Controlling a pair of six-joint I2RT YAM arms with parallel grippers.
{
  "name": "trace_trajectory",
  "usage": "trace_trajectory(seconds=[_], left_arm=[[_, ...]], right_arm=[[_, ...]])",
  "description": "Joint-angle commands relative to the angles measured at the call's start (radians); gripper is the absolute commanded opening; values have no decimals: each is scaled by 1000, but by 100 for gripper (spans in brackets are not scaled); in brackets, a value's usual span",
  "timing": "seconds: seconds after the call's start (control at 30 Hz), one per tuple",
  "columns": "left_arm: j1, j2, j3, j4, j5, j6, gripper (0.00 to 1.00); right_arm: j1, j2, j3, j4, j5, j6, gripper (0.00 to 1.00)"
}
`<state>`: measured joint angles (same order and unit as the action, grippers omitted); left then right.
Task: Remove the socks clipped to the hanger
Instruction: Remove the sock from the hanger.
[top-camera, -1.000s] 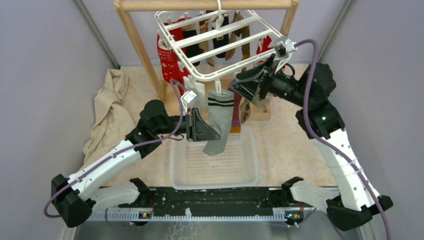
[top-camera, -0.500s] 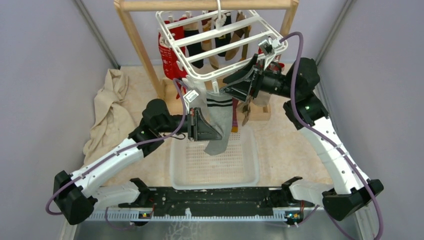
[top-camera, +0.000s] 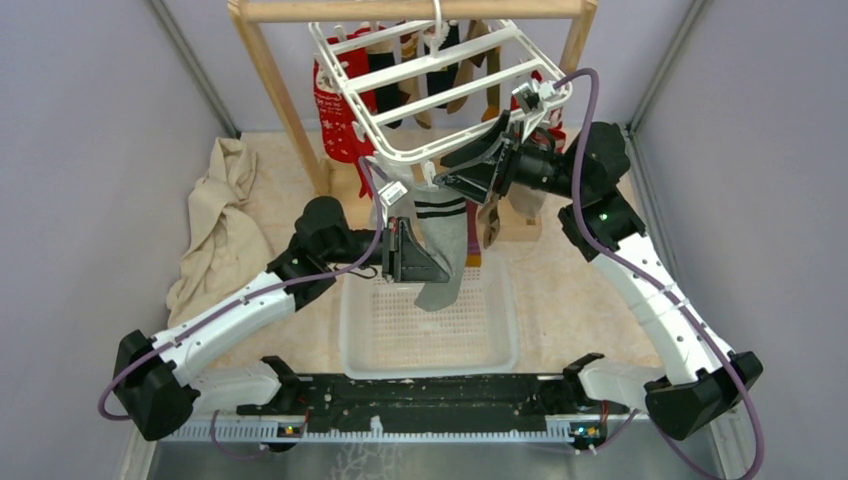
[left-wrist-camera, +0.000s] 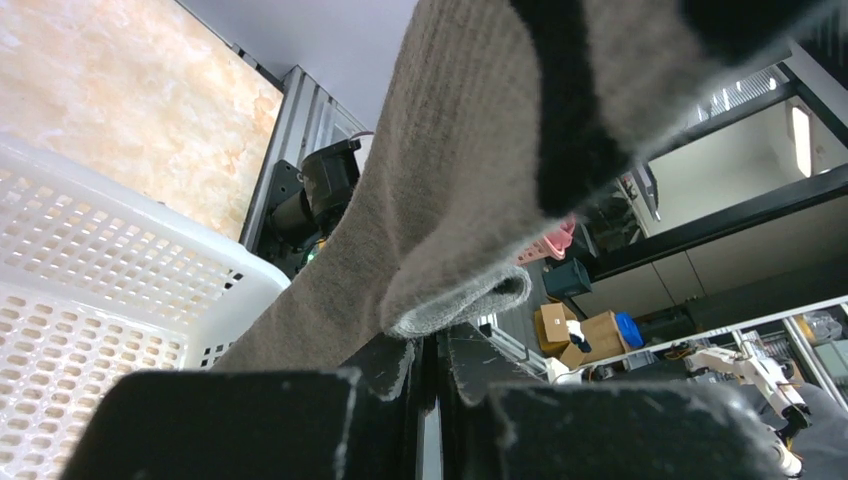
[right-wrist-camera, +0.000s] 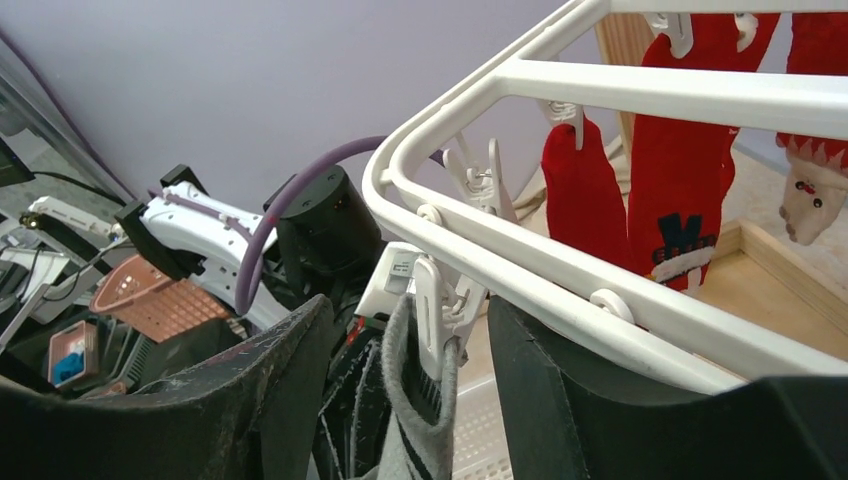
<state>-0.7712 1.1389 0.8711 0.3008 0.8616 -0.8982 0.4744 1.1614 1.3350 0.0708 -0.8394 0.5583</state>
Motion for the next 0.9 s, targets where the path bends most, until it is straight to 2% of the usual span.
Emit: trace_trajectory(seconds=[0.0,0.27,0.4,0.53,0.63,0.7,0.87], left_arm=[[-18,11,22,49,26,-4,10],[-36,17,40,48,24,-2,10],[-44,27,49,47,24,-1,10],[-51,31,57,34,14,10,10],[-52,20,82,-65,-37,75,8],[-53,11,115,-214,-106,138,7],[-53,-15,158,-392,-266,205,6]], right_arm=[[21,24,10,83,27,-15,60],[67,51,49,-21,88,-81,62],[84,30,38,-68,193,-104,62],[84,11,32,-123,226,-123,62],[84,2,44,-151,226,-123,62],[84,-5,54,-174,229,-121,62],[87,-32,83,-270,246,-104,62]])
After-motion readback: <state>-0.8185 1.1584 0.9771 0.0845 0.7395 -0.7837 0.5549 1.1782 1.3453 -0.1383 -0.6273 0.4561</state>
